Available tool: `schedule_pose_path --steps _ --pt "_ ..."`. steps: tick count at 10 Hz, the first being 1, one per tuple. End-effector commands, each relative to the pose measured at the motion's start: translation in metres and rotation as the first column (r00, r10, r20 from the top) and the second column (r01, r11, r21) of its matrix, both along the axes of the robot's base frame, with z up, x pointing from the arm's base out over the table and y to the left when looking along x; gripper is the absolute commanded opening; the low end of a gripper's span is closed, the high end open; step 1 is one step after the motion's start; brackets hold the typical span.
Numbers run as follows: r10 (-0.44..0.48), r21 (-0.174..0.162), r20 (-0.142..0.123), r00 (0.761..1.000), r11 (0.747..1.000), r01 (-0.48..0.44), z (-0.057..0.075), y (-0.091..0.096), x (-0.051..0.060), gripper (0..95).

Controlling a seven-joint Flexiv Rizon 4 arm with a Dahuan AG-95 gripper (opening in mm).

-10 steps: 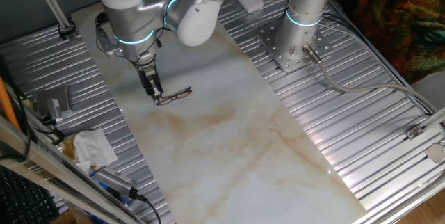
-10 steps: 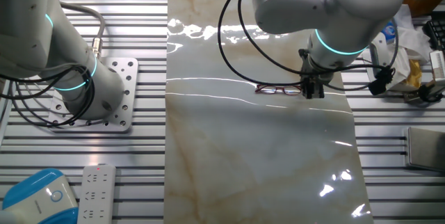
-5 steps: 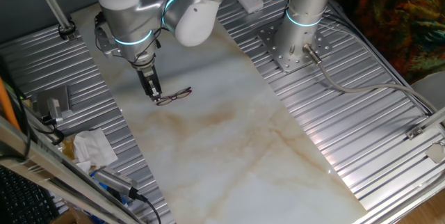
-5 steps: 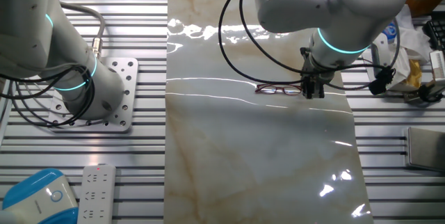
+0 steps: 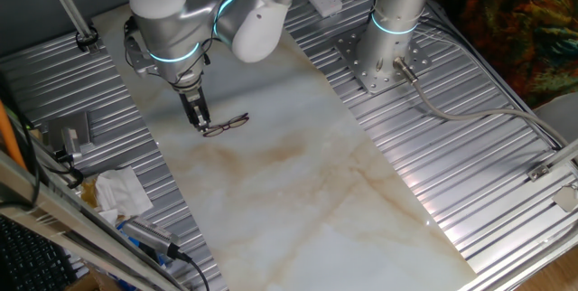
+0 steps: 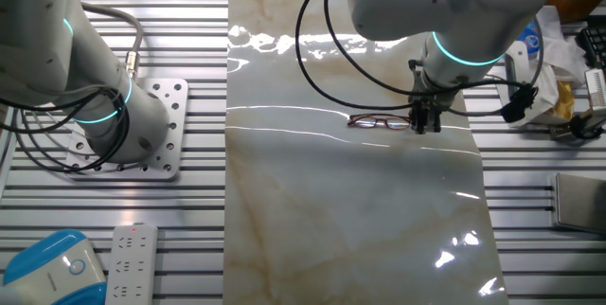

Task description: Unfold the leg of the glasses (with one hand)

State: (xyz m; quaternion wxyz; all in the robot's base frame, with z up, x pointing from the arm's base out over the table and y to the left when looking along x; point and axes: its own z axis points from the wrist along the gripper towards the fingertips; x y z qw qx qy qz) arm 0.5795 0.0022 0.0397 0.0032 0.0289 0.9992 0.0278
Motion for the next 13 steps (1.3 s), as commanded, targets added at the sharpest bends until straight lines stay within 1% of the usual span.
schedule_pose_path --steps 1,4,6,9,12,13 --pt "-0.008 0.0 -0.002 1.0 1.0 0.008 -0.001 -0.0001 0.0004 19.0" --pt "-0.007 0.006 -0.003 1.0 1.0 0.007 -0.0012 0.0002 0.0002 19.0" --pt "-0.004 0.011 -0.001 1.0 1.0 0.004 -0.0026 0.0006 -0.0032 19.0" --pt "0.001 0.035 0.006 1.0 0.999 -0.001 -0.003 0.0013 -0.0037 19.0" --pt "0.008 0.043 0.012 1.0 0.999 -0.008 -0.0029 0.0013 -0.0037 19.0" --pt "0.009 0.041 0.014 1.0 0.999 -0.01 -0.0029 0.0013 -0.0037 19.0"
